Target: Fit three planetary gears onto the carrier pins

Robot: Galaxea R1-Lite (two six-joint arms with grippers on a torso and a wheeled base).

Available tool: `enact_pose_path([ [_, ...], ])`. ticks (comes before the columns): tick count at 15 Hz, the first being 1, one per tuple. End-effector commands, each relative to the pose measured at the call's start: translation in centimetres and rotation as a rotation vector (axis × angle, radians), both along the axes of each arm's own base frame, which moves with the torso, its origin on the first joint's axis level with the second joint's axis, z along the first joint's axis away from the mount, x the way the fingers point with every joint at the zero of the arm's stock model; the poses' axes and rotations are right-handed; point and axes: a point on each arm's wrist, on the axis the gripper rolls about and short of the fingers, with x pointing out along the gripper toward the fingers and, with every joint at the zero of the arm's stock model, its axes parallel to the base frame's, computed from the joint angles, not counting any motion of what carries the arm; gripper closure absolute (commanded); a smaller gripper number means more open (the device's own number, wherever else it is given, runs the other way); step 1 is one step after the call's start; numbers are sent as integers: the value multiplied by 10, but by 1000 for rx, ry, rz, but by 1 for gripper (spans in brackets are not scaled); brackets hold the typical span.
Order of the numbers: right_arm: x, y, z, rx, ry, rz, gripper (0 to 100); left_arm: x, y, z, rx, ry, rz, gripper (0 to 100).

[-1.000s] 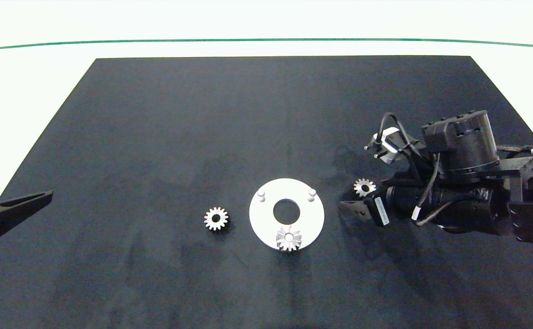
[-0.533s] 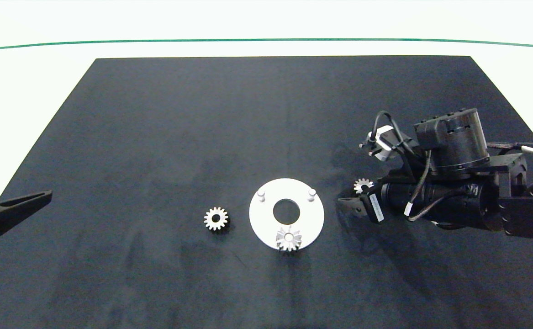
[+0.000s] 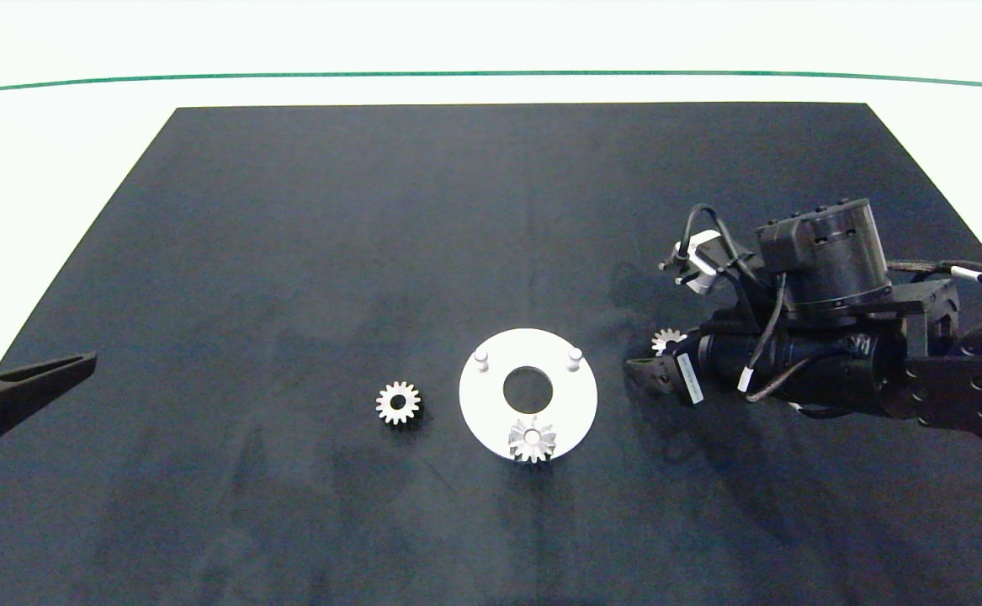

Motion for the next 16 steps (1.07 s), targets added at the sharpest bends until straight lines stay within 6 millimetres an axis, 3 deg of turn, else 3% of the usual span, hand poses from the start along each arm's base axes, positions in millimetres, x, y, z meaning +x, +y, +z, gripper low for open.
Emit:
enact_pose_path([
  [1,0,0,-1,-3,2,0,25,0,0,0,1,2,-1,0],
  [16,8,-1,-5,-4,10,-15,55,-1,0,1,1,-3,1,0],
])
